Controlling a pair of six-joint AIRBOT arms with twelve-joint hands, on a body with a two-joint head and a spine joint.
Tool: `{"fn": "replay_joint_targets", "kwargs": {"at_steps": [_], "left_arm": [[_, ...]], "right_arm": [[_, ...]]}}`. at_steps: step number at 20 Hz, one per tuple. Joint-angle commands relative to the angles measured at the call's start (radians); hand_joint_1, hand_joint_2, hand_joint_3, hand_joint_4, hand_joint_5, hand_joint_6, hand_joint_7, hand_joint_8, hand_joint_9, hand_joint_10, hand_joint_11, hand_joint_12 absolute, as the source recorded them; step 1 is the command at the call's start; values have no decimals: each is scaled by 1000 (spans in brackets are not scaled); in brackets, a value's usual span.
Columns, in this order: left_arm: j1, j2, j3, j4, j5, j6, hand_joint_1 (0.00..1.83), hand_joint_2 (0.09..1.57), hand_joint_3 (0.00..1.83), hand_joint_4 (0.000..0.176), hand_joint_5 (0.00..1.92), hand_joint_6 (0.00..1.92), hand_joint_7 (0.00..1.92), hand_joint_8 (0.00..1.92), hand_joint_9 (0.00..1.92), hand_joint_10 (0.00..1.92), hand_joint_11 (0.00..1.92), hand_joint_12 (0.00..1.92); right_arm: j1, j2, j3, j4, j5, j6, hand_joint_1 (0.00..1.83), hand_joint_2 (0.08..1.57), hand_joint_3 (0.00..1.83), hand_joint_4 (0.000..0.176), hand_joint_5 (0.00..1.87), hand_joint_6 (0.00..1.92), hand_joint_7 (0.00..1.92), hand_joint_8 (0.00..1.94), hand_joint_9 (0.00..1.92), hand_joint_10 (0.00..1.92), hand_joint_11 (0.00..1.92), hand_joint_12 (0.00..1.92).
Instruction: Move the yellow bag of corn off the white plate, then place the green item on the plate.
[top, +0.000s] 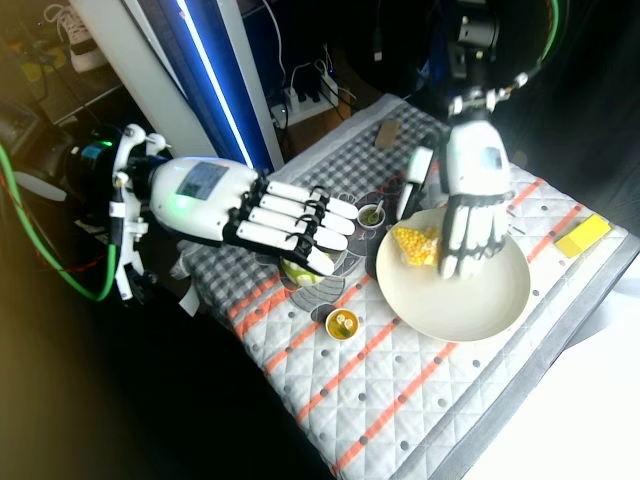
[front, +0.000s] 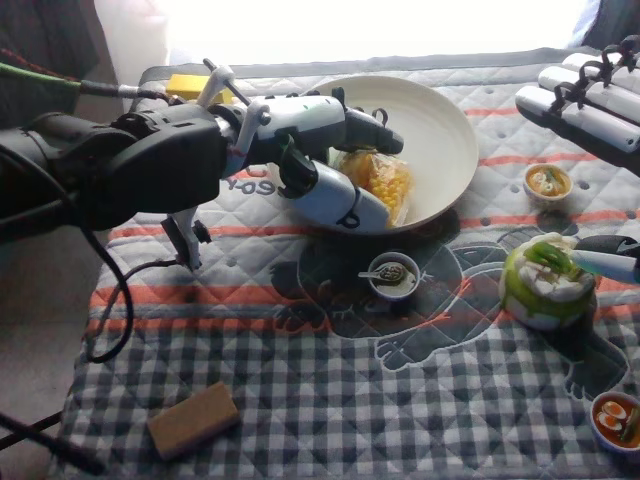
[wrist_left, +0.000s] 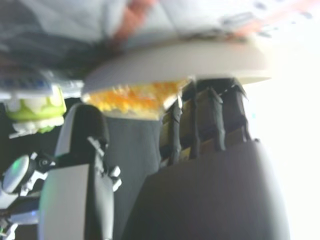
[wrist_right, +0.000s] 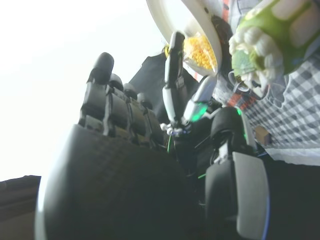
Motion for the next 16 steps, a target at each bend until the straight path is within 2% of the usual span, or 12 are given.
{"fn": "replay_joint_targets", "kwargs": {"at_steps": [1,2,3,4,5,6,7,8,10,13,15,16], "left_arm": [[-3,-5,8,-13,-67,-4,749,1065,0,36,578,61,581,74,235,1229,166,1917],[-3,-9,13,-18,-67,-4,893,1060,0,77,582,67,546,59,161,1251,67,1920],[-3,-12,18,-23,-67,-4,1027,1022,0,61,643,103,603,90,200,1257,90,1921],[-3,-15,24,-31,-67,-4,1087,996,0,54,710,140,661,136,257,1228,131,1885],[-5,-16,27,-33,-67,-4,1063,1115,5,24,855,923,552,861,334,1453,280,1914],[-8,-16,28,-35,-67,-4,1166,1146,33,0,916,1005,749,1295,568,1646,591,1920],[-11,-15,28,-37,-69,-4,1153,1211,36,0,819,1180,701,1524,559,1785,629,1921],[-14,-13,27,-41,-78,-4,1002,1227,22,45,753,1355,488,1673,499,1860,610,1921],[-20,-6,21,-42,-86,-4,1065,1176,0,0,850,1235,511,1827,621,1917,779,1921],[-25,9,4,-46,-111,-4,1219,1008,0,0,461,1559,369,1685,439,1822,507,1921],[-30,58,-52,-41,-156,-3,1074,1241,14,0,686,1438,308,1584,331,1740,404,1921],[-31,92,-94,-28,-186,-3,1094,1239,5,0,715,1400,327,1557,306,1725,331,1921]], "right_arm": [[9,-1,5,-3,126,-1,565,1220,0,0,0,0,28,3,22,4,0,170],[8,-1,5,-3,126,0,545,1216,0,0,0,0,39,2,42,10,0,395],[7,-1,5,-2,126,0,558,1215,0,0,0,0,45,1,45,9,0,487],[7,-1,5,-2,126,0,588,1207,0,0,2,0,56,1,44,6,0,369],[7,-1,5,-2,126,0,574,1209,1,0,0,0,48,1,41,4,0,348],[7,-1,5,-1,126,0,567,1209,1,0,5,2,45,0,38,3,0,344],[7,-1,5,0,126,0,571,1212,1,0,10,2,50,1,46,5,0,379],[5,-1,5,1,126,0,573,1214,1,0,1,0,34,7,36,3,0,262],[5,-1,5,3,126,0,556,1222,0,0,0,0,28,1,21,4,0,268],[3,-1,5,5,127,0,558,1220,0,0,22,3,63,2,61,15,0,564],[3,-1,5,6,127,1,542,1235,1,0,14,2,54,1,46,6,0,536],[3,0,5,6,127,4,545,1231,0,0,14,1,44,4,29,8,0,458]]}}
